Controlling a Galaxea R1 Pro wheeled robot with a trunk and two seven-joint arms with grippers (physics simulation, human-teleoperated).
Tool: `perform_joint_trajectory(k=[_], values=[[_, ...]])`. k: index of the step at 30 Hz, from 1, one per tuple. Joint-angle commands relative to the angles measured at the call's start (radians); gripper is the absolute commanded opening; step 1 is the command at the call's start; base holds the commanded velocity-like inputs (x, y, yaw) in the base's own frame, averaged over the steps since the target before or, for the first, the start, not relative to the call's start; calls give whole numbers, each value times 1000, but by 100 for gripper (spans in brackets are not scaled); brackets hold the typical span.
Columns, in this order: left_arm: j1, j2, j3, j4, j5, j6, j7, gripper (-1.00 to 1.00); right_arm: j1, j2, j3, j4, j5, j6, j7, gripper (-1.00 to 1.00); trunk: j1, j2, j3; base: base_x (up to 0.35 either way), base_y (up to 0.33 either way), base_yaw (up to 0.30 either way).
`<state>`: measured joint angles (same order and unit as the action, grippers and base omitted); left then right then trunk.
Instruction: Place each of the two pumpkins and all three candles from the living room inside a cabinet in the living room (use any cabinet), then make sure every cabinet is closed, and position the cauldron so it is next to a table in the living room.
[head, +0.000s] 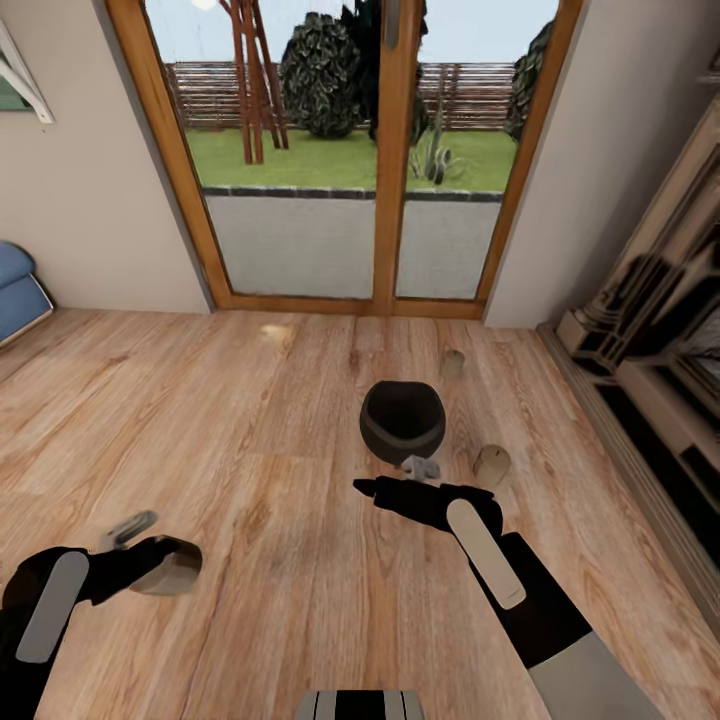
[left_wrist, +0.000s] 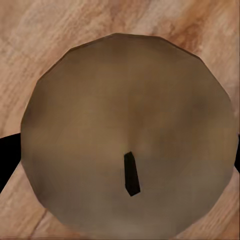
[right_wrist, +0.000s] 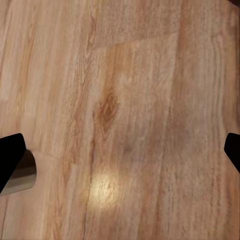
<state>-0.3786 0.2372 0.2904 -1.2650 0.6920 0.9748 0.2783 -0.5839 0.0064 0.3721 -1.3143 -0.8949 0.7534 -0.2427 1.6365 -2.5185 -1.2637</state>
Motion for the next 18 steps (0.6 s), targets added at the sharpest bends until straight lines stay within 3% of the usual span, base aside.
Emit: perform_joint_trajectory(k=[1, 9, 18], values=[[0, -1, 6, -1, 14, 6, 9, -100, -1, 0, 1, 0, -10, -2, -10, 100, -1, 0, 3, -177, 0, 0], [0, -5, 11, -3, 14, 13, 9, -100, -1, 0, 2, 3, -8, -11, -10, 100, -4, 2, 32, -203, 0, -53], [4, -4, 10, -30, 14, 15, 10, -100, -1, 3, -3, 68, -9, -11, -17, 100, -4, 2, 23, -12, 0, -211]])
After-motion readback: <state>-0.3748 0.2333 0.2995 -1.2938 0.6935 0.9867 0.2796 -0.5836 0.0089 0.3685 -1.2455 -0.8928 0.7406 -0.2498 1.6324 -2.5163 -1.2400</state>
